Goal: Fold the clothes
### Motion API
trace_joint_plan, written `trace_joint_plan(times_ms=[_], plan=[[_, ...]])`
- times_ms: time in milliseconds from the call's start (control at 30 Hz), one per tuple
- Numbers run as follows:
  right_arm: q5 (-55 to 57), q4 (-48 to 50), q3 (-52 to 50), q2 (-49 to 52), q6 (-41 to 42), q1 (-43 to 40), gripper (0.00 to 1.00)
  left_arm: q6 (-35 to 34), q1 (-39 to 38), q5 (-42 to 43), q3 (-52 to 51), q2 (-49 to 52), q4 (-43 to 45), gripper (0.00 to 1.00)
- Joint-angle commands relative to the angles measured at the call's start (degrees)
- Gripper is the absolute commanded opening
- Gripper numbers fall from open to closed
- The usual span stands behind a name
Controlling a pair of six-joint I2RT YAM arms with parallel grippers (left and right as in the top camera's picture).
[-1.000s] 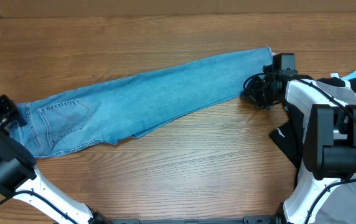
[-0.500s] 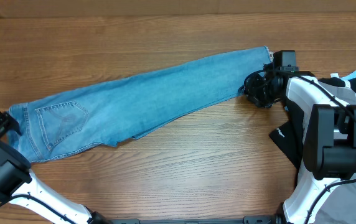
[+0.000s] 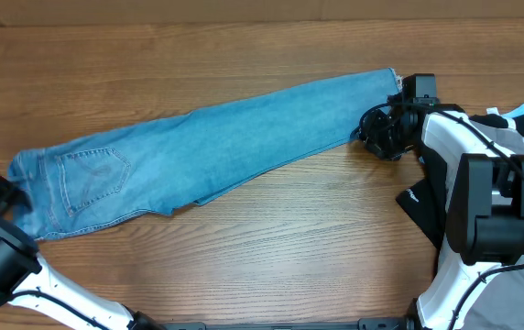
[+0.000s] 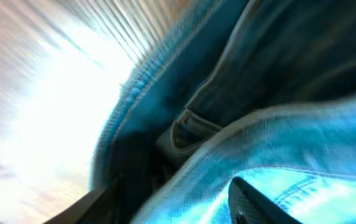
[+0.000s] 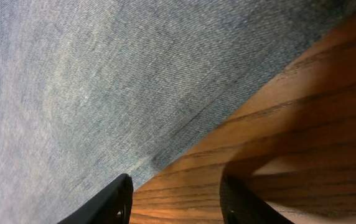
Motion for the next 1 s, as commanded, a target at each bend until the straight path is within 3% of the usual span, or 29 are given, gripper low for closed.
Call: trace_joint_plan(times_ms=[0,167,200,267,333,367,433,467,567,667,733,800,900,967], plan=[[4.2,-1.3,-1.7,2.5,-1.2,-1.0,0.51,-0.6,0.3,1.7,12.4,-1.0,-5.5,0.59],[3.2,-1.3,-1.7,1.4,-1.2,-1.3,0.53,1.1,-0.4,3.8,24.0,-1.1,-11.4,0.59],[3.2,-1.3,-1.7,1.2,-1.2,-1.3,0.53,1.8,-0.7,4.5,24.6,-1.1,-11.4,0.56],[3.2,-1.3,-1.7,1.2,-1.2,-1.3,0.53,2.8,-1.7,4.7,24.4,-1.1,-10.9,0.41],[3.2,-1.3,-1.7,1.2,-1.2,-1.3,0.53,4.7,-3.3,4.2,21.9,-1.0,-8.9,0.37],[3.2,-1.4,-1.7,1.2,-1.0,-1.3,0.53,4.9,-3.8,3.8,20.8,-1.0,-8.0,0.39],[2.7,-1.3,-1.7,1.2,-1.0,-1.3,0.54,4.8,-5.3,0.9,16.1,-1.0,-4.7,0.61],[2.3,-1.3,-1.7,1.2,-1.0,-1.3,0.54,4.8,-5.7,-0.5,13.9,-1.0,-2.8,0.68],[1.9,-1.4,-1.7,1.2,-1.0,-1.3,0.54,4.0,-6.1,-1.7,5.9,-0.9,5.2,0.80],[1.9,-1.5,-1.7,1.2,-1.0,-1.3,0.54,4.0,-6.1,-1.2,1.4,-0.9,10.1,0.84],[1.9,-1.7,-1.7,1.2,-1.0,-1.3,0.54,4.0,-6.1,-1.2,-0.3,-0.9,11.0,0.78],[1.9,-2.0,-1.7,1.2,-1.0,-1.3,0.54,4.0,-6.1,-1.2,-0.9,-0.9,10.1,0.44],[1.9,-1.9,-1.7,1.2,-1.0,-1.3,0.54,3.9,-5.9,-2.9,-0.8,-1.0,8.1,0.08],[1.9,-1.9,-1.7,1.2,-1.0,-1.3,0.53,1.2,-5.2,-6.5,-0.8,-1.0,6.5,0.04]])
